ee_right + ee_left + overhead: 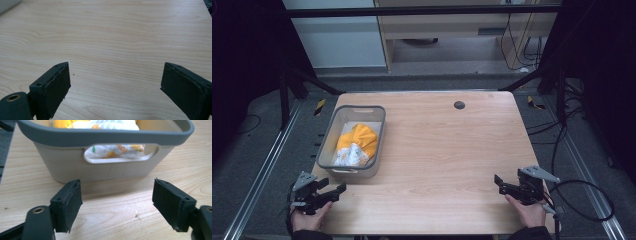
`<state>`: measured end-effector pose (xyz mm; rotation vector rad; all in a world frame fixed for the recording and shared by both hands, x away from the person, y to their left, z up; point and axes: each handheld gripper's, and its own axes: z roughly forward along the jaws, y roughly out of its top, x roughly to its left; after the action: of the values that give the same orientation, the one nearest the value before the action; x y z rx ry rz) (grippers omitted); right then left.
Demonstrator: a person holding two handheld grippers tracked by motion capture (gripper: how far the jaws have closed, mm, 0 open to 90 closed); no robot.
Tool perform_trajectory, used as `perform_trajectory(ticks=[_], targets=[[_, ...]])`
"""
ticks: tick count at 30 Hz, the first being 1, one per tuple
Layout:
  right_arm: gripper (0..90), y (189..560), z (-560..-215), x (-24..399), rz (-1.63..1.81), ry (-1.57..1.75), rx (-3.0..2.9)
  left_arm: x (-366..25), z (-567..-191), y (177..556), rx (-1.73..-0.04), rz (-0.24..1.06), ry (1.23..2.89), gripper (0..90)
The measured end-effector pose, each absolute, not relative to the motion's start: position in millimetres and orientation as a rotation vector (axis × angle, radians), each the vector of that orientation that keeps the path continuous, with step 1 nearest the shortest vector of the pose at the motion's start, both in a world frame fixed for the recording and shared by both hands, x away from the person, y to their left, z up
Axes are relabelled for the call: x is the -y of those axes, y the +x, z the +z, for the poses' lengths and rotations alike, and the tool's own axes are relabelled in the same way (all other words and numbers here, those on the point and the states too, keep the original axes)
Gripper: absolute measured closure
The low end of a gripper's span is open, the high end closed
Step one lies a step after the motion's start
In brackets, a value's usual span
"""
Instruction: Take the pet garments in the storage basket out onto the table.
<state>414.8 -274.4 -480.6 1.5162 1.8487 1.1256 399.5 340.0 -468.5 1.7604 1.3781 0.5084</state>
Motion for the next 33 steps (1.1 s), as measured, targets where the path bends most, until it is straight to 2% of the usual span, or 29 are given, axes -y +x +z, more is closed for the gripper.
perform_trajectory(ticks=[6, 33], targets=[[11.8, 414.5, -480.4, 273.3, 1.103, 1.474, -1.85, -338.8, -462.0, 396.2, -1.361, 0.552, 1.756, 25.8], [11.7, 412.8, -481.7, 268.3, 1.103, 1.44, -1.861, -346.4, -428.7, 387.0, -1.307, 0.603, 1.65, 22.8]])
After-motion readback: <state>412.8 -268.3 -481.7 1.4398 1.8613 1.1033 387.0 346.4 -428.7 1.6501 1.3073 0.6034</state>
